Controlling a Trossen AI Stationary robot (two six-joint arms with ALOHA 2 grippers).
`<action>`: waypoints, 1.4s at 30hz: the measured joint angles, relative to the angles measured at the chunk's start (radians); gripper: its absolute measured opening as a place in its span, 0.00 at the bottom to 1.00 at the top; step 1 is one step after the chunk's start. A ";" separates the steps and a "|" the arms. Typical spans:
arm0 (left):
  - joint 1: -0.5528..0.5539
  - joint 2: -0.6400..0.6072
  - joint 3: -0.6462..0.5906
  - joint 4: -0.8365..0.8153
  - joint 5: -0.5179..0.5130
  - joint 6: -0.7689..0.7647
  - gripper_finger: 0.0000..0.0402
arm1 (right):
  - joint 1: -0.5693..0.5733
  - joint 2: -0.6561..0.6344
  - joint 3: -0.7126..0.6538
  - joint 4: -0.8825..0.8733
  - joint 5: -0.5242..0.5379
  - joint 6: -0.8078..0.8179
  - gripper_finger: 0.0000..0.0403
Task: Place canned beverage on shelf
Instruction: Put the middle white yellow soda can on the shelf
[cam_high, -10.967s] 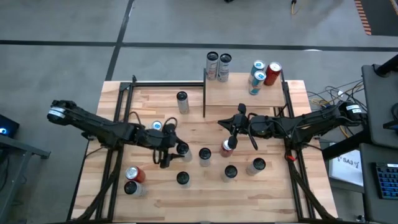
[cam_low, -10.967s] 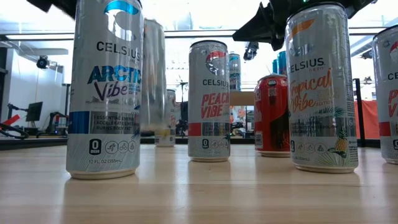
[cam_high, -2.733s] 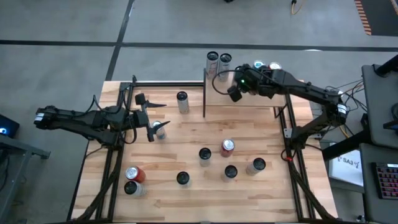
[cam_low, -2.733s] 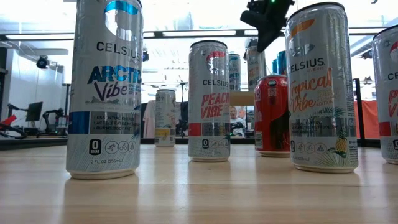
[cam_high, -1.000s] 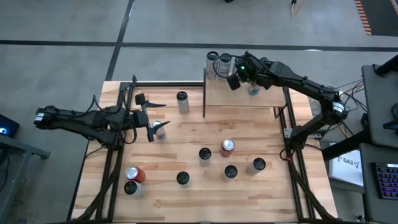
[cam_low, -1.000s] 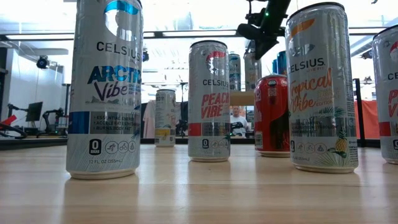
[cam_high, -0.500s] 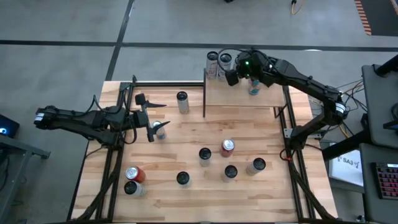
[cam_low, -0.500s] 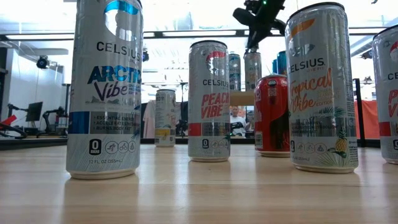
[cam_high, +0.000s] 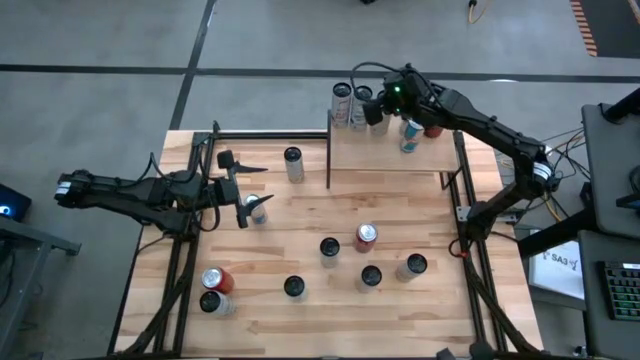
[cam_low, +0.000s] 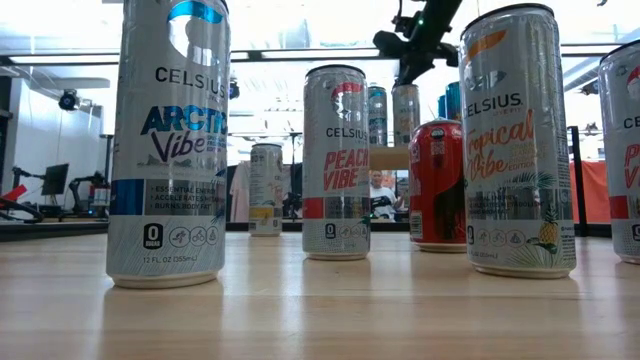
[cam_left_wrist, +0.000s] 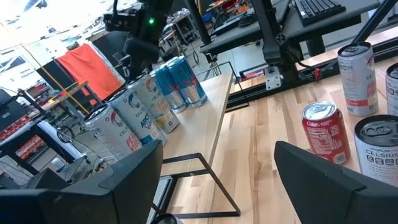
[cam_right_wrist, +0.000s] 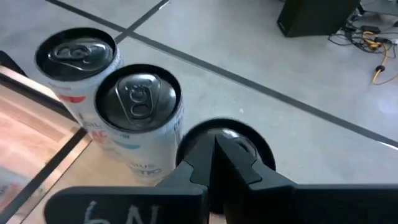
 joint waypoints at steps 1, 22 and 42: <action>0.000 0.000 0.000 0.000 0.000 0.000 0.73 | -0.002 0.004 0.000 0.001 0.001 -0.003 0.02; 0.000 0.000 0.000 -0.001 0.000 0.010 0.73 | -0.008 0.008 0.001 -0.058 0.015 -0.023 0.02; 0.000 0.000 0.000 -0.001 0.000 0.010 0.73 | -0.004 0.002 0.030 -0.052 0.000 -0.051 0.02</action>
